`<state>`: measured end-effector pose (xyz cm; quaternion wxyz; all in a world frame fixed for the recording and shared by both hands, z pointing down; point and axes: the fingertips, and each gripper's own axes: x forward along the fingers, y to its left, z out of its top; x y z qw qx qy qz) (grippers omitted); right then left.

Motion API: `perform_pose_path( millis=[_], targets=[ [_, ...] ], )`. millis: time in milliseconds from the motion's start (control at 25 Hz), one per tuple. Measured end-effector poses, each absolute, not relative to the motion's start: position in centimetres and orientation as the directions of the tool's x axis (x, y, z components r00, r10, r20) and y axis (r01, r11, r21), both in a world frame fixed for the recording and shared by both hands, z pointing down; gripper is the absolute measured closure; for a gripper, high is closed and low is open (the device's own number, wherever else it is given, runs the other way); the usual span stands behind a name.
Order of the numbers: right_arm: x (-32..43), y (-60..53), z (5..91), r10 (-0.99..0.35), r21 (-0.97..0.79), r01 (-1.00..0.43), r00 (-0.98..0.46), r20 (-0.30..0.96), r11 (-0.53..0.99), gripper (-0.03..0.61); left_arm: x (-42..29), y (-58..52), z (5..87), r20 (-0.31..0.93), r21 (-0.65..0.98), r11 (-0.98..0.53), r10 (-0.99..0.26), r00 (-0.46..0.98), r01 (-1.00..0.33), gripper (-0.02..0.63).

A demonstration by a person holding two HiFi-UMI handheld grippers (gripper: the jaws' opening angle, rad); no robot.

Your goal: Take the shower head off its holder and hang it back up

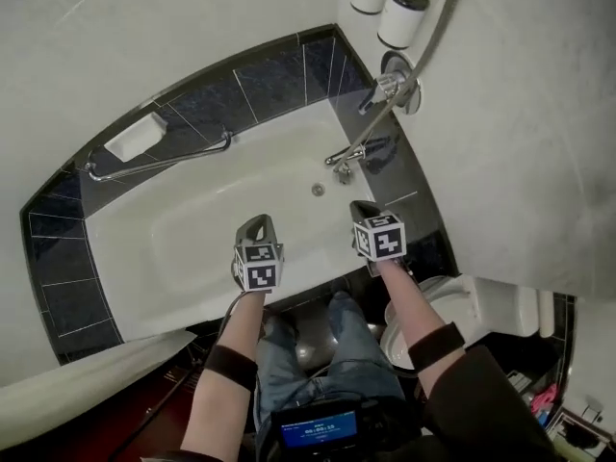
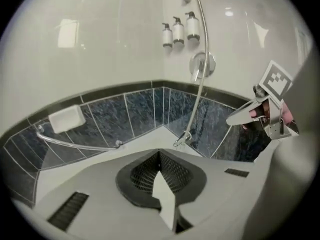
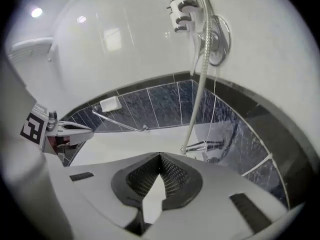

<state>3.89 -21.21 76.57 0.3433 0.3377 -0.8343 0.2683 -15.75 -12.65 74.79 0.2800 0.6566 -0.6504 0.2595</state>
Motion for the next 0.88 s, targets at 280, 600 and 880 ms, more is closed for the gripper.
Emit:
perform_pose_path(
  millis=[280, 600, 880],
  targets=[
    [-0.2, -20.2, 66.7, -0.406, -0.198, -0.652, -0.651, 0.642, 0.732, 0.558, -24.4, -6.3, 63.7, 0.621, -0.033, 0.16, -0.77, -0.146, -0.987, 0.611],
    [-2.6, -18.6, 60.5, -0.393, -0.192, -0.583, -0.72, 0.572, 0.79, 0.558, -31.4, 0.3, 54.8, 0.53, -0.061, 0.317, -0.793, -0.3, -0.947, 0.611],
    [-3.8, -17.7, 56.1, -0.416, -0.158, -0.558, -0.752, 0.511, 0.814, 0.558, -35.9, 4.5, 50.0, 0.45, -0.061, 0.406, -0.804, -0.388, -0.912, 0.611]
  ],
)
